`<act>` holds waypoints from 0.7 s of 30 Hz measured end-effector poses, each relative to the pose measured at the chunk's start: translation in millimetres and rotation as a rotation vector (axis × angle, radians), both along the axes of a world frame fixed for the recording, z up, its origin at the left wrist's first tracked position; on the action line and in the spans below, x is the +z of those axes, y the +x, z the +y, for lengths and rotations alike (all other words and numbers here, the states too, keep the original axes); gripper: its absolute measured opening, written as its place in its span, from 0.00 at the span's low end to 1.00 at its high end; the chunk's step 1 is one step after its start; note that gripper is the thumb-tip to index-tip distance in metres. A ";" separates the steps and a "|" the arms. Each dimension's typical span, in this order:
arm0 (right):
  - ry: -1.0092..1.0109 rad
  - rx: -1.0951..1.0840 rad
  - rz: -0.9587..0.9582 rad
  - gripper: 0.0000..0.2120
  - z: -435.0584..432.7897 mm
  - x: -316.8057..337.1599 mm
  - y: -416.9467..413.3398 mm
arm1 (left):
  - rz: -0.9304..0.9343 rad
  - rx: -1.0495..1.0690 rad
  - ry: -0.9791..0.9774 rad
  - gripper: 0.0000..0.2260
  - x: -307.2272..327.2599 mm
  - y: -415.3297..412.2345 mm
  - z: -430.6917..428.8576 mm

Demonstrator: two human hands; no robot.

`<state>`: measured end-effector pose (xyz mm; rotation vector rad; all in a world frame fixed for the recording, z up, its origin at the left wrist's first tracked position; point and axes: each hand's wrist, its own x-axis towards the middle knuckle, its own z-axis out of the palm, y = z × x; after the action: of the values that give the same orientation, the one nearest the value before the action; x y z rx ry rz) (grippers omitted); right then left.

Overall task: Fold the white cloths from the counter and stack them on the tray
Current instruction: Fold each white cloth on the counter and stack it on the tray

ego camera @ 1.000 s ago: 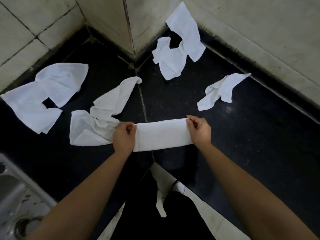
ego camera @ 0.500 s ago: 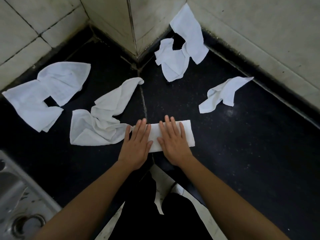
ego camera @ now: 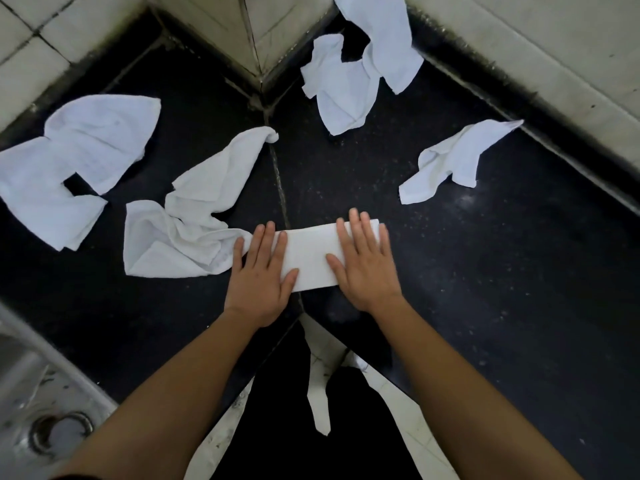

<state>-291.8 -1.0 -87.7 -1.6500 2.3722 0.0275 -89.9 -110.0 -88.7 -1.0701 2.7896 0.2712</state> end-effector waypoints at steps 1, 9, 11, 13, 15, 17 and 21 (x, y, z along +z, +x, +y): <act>0.013 -0.027 0.013 0.32 7.1 0.7 -7.8 | -0.003 0.000 0.002 0.31 0.0 -0.1 0.4; 0.001 -0.245 -0.106 0.37 25.4 18.2 -14.7 | -0.035 0.006 0.034 0.31 -1.1 1.7 1.7; -0.074 -0.417 -0.110 0.34 36.6 31.3 -11.1 | -0.059 0.002 0.045 0.31 0.9 0.8 2.8; -0.053 -0.519 -0.177 0.30 41.6 47.0 -8.7 | -0.054 0.018 0.055 0.31 5.4 -0.7 4.9; 0.044 -0.605 -0.314 0.26 37.8 55.1 -6.2 | -0.055 0.032 0.072 0.31 7.7 -1.6 4.9; 0.089 -0.701 -0.397 0.21 33.2 58.5 -7.5 | -0.081 0.035 0.084 0.32 12.8 -4.5 6.0; 0.081 -0.848 -0.570 0.09 22.6 63.4 -18.2 | -0.129 0.084 0.141 0.31 21.2 -8.9 14.6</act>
<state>-310.0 21.6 -24.2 -0.4161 2.3356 -0.4276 -98.9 -95.4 -67.4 -1.1293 2.5740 0.3878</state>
